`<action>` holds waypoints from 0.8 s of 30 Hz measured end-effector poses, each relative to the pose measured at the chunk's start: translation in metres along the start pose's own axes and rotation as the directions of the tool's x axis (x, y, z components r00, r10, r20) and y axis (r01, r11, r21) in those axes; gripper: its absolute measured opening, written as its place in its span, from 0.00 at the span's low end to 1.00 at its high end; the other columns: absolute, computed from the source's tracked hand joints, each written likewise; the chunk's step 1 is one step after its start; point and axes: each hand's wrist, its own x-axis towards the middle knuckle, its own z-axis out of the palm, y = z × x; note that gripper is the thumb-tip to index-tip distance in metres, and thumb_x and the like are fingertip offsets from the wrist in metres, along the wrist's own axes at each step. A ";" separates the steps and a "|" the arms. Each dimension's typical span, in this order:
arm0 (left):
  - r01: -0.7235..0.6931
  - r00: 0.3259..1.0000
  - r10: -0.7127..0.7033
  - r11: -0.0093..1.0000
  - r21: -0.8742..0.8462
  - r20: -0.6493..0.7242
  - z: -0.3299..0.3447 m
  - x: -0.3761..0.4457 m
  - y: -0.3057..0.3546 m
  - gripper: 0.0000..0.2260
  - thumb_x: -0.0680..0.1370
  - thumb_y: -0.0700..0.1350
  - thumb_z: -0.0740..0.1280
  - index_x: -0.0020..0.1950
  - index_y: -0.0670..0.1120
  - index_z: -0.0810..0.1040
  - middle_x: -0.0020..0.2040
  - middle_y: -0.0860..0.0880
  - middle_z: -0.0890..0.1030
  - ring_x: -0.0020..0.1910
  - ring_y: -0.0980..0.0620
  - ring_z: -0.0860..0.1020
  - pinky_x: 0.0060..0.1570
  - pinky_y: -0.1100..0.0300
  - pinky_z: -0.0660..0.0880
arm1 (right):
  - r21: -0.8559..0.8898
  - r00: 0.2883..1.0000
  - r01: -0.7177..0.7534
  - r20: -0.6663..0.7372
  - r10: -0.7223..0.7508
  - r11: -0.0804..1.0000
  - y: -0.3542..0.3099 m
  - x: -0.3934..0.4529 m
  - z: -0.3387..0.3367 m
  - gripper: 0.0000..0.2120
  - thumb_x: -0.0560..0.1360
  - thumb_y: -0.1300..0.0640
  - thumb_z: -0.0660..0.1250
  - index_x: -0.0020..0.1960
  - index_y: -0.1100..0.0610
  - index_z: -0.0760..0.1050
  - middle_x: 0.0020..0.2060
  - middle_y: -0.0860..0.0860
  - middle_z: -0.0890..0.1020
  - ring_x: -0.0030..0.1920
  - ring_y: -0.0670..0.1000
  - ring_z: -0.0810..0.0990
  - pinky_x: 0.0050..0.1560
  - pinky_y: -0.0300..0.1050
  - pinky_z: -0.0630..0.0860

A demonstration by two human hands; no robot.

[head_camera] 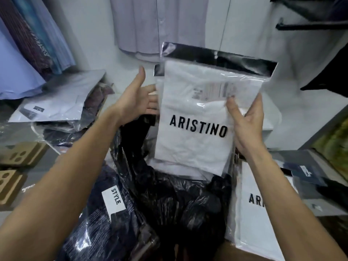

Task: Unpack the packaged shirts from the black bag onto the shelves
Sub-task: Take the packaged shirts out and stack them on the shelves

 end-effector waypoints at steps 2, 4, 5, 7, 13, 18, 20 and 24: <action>-0.030 0.999 0.025 0.991 0.128 0.041 0.028 -0.006 -0.020 0.19 0.78 0.61 0.65 0.59 0.49 0.79 0.48 0.55 0.87 0.48 0.57 0.85 0.51 0.62 0.79 | 0.062 0.997 0.015 -0.082 -0.010 0.998 -0.007 0.011 -0.007 0.21 0.78 0.58 0.73 0.67 0.54 0.69 0.64 0.55 0.80 0.65 0.54 0.80 0.69 0.60 0.76; 0.002 1.000 -0.001 0.994 0.110 -0.004 0.058 -0.006 -0.039 0.17 0.73 0.51 0.75 0.60 0.49 0.80 0.55 0.51 0.87 0.57 0.49 0.84 0.60 0.51 0.79 | 0.107 0.990 -0.006 -0.140 0.021 0.994 -0.013 0.020 -0.012 0.24 0.78 0.60 0.73 0.70 0.56 0.66 0.63 0.52 0.81 0.63 0.51 0.82 0.66 0.57 0.78; 0.014 0.999 -0.012 0.999 0.049 -0.040 0.069 -0.002 -0.049 0.19 0.71 0.48 0.77 0.61 0.49 0.81 0.57 0.48 0.86 0.59 0.45 0.84 0.62 0.46 0.78 | 0.113 0.988 -0.038 -0.144 0.054 0.993 -0.015 0.023 -0.016 0.26 0.78 0.59 0.73 0.71 0.55 0.64 0.61 0.49 0.82 0.60 0.48 0.83 0.63 0.53 0.80; 0.016 0.994 -0.024 0.997 -0.072 -0.109 0.088 0.005 -0.062 0.20 0.71 0.42 0.77 0.62 0.46 0.81 0.57 0.46 0.86 0.58 0.43 0.84 0.61 0.43 0.79 | 0.121 0.981 -0.146 -0.110 0.160 0.982 -0.015 0.025 -0.033 0.32 0.76 0.54 0.75 0.74 0.53 0.63 0.60 0.46 0.83 0.58 0.47 0.85 0.59 0.50 0.82; 0.092 0.993 -0.095 0.995 -0.038 -0.074 0.152 0.017 -0.091 0.27 0.71 0.30 0.76 0.66 0.46 0.76 0.54 0.47 0.87 0.53 0.47 0.85 0.46 0.56 0.82 | -0.164 0.925 -0.366 0.042 0.378 0.916 0.020 -0.013 -0.114 0.23 0.71 0.56 0.80 0.62 0.47 0.77 0.55 0.46 0.87 0.57 0.49 0.86 0.60 0.54 0.81; 0.153 0.983 -0.156 0.987 -0.041 -0.092 0.226 0.031 -0.118 0.12 0.79 0.49 0.72 0.60 0.47 0.78 0.51 0.52 0.85 0.48 0.55 0.84 0.43 0.64 0.80 | -0.099 0.859 -0.482 -0.248 0.447 0.871 0.052 -0.055 -0.182 0.24 0.69 0.52 0.81 0.62 0.52 0.77 0.53 0.49 0.88 0.50 0.49 0.88 0.46 0.46 0.84; 0.201 0.965 -0.185 0.977 0.075 -0.184 0.254 0.041 -0.141 0.13 0.82 0.51 0.67 0.62 0.46 0.75 0.54 0.51 0.82 0.49 0.55 0.81 0.44 0.62 0.79 | -0.081 0.821 -0.539 -0.272 0.502 0.838 0.064 -0.072 -0.206 0.20 0.72 0.52 0.79 0.61 0.52 0.78 0.51 0.49 0.88 0.49 0.49 0.88 0.45 0.44 0.85; 0.221 0.975 -0.194 0.903 0.369 -0.108 0.294 0.045 -0.197 0.23 0.82 0.39 0.63 0.77 0.48 0.64 0.66 0.48 0.78 0.58 0.50 0.78 0.57 0.59 0.75 | -0.178 0.801 -0.573 -0.329 0.500 0.800 0.102 -0.095 -0.250 0.20 0.75 0.52 0.77 0.65 0.53 0.78 0.55 0.50 0.87 0.53 0.50 0.87 0.49 0.45 0.84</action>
